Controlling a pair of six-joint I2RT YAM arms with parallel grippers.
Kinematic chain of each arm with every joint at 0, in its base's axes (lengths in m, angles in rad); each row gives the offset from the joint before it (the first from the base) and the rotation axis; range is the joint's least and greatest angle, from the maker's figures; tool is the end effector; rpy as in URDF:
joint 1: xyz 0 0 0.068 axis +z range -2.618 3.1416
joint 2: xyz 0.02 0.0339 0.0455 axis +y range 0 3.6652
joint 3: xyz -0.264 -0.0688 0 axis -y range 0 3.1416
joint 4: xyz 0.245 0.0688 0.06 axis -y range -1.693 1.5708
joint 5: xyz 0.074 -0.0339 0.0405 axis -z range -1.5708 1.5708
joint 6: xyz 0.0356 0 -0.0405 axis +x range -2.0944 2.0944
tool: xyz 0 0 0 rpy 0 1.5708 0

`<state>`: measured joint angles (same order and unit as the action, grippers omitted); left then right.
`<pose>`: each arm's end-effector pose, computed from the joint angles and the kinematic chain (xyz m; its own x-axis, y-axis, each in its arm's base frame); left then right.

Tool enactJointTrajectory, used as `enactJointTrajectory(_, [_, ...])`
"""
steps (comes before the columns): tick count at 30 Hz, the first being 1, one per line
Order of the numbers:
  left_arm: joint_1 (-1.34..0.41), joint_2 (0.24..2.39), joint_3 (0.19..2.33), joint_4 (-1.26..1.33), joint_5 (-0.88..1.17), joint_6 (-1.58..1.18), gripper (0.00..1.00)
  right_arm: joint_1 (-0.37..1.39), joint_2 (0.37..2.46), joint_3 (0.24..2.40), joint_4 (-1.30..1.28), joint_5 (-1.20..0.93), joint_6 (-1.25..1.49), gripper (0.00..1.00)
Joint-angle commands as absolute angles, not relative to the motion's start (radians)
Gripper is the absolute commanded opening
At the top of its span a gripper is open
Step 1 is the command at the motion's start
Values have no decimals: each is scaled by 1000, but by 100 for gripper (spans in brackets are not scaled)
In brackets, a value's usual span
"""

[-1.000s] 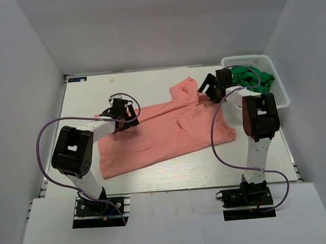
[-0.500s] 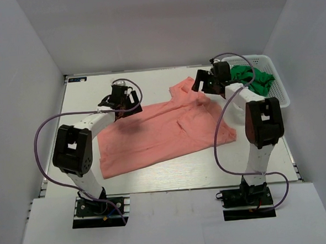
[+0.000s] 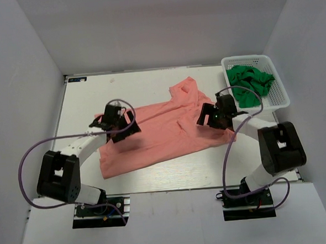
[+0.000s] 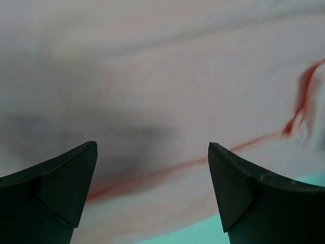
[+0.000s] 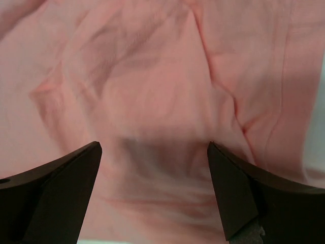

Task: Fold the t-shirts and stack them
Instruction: Grap the side of the flattened tshirt furthest away from the robot with both arms

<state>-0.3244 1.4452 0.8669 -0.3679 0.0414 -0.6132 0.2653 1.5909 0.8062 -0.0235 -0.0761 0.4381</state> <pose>0.2734 -0.0935 0.2029 -0.8253 -0.3291 -0.4589 -0.1633 0.9170 -0.3640 0.3049 0.0857 0.1676 -0.7643 0.2307 -0.6022 0.0134 0.9393 0.3428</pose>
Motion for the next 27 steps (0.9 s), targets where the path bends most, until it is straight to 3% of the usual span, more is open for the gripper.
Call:
enactJointTrajectory(1, [-336,1338,726,-368,185,-676,100,279,1505,709,-28,-66,492,90])
enactJointTrajectory(7, [-336,1183,531,-377,198,-752,100,278,1350,523,-142,-23,581,90])
enactJointTrajectory(17, [-345,1174,448,-632,288,-762,100,299,1108,453,-443,-89,571,90])
enactJointTrajectory(22, [-345,1094,670,-653,146,-730,100,319,1071,576,-465,-74,505,90])
enactJointTrajectory(27, [-318,1253,979,-699,-104,-663,100,322,1250,896,-395,-5,416,90])
